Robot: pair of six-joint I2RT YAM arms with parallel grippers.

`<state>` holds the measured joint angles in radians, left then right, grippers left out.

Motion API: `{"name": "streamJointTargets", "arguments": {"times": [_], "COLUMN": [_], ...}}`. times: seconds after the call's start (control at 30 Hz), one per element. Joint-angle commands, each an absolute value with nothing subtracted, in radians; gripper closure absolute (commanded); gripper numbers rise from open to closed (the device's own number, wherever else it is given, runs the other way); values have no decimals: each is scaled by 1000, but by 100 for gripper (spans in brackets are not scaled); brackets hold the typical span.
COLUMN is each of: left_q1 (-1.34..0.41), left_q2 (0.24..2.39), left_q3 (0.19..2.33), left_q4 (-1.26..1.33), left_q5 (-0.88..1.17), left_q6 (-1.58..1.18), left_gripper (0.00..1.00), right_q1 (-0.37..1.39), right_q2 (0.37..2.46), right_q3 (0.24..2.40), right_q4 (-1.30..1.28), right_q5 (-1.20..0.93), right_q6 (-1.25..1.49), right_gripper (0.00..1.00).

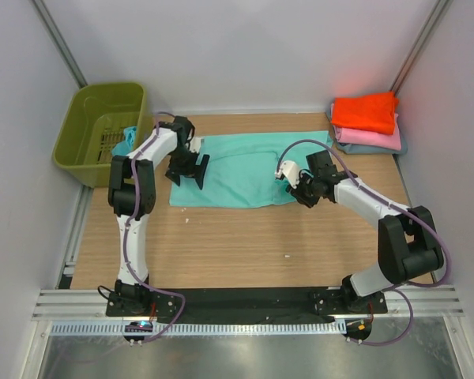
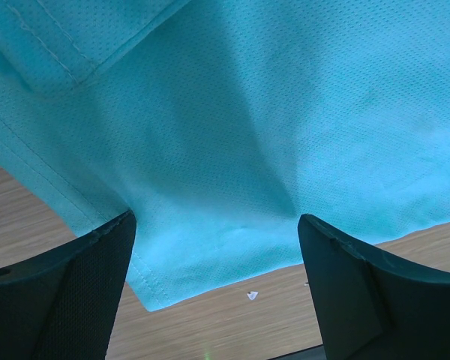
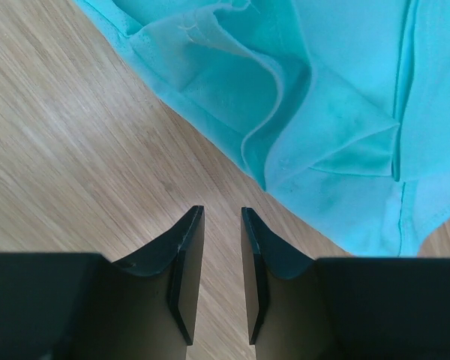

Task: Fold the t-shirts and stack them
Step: Fold the tshirt

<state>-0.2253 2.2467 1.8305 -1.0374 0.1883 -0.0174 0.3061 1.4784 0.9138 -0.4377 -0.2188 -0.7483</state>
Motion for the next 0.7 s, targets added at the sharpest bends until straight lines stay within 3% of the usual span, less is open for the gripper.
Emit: {"name": "streamJointTargets", "arguments": {"times": [0.0,0.67], "left_q1": [-236,-265], "left_q2": [2220,2247], "left_q3": [1802,1804], "left_q4": [-1042,-1046], "left_q5": [172,152], "left_q6": [-5,20], "left_gripper": [10,9], "right_q1": [302,272], "right_q2": [1512,1594], "right_q3": [940,973], "right_q4": [-390,-302], "right_q5": [-268,-227], "right_q6": [-762,-807], "right_gripper": [68,69]}}
